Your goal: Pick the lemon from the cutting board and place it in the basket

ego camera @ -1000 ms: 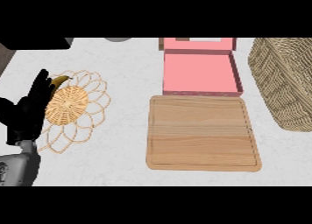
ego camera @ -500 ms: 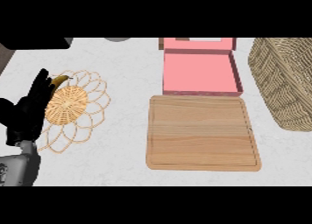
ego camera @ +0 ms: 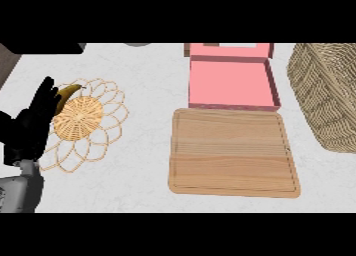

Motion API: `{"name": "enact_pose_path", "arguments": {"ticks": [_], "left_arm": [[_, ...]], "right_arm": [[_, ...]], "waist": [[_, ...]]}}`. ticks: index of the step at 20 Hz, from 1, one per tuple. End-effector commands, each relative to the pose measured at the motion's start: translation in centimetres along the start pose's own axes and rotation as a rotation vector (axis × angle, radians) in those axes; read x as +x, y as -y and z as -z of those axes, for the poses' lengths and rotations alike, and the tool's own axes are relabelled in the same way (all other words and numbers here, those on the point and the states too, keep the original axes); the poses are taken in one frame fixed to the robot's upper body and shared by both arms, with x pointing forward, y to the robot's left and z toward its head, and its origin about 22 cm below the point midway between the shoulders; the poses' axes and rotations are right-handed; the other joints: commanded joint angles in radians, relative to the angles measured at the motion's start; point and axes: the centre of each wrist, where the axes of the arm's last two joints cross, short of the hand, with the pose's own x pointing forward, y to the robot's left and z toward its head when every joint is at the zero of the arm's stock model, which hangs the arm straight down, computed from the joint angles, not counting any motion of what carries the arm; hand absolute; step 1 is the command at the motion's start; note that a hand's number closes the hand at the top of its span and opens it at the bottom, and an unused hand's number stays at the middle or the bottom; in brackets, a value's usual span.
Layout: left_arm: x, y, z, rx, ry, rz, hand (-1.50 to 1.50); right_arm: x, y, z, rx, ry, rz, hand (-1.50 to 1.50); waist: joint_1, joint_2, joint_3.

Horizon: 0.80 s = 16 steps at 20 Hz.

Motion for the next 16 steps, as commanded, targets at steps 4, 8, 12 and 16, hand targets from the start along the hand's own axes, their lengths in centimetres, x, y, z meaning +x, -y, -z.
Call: {"name": "enact_pose_path", "arguments": {"ticks": [4,8,12,16], "left_arm": [[1.2,-0.5,0.5,-0.015,0.008,0.002,0.0],[-0.2,-0.6,0.8,-0.03,0.014,0.006,0.0],[-0.4,1.4,1.6,-0.027,0.003,-0.011,0.0],[-0.4,1.5,0.6,-0.027,-0.001,-0.002,0.0]], "right_arm": [[4.0,0.4,5.1,-0.114,-0.037,-0.038,1.5],[3.4,4.6,8.6,-0.149,-0.063,-0.175,1.5],[3.0,3.3,11.6,-0.125,-0.077,-0.247,1.5],[1.1,3.6,14.5,-0.128,-0.13,-0.295,1.5]], "waist": [[0.008,0.0,0.001],[0.022,0.004,0.001],[0.018,0.004,0.001],[0.022,0.003,0.001]]}}
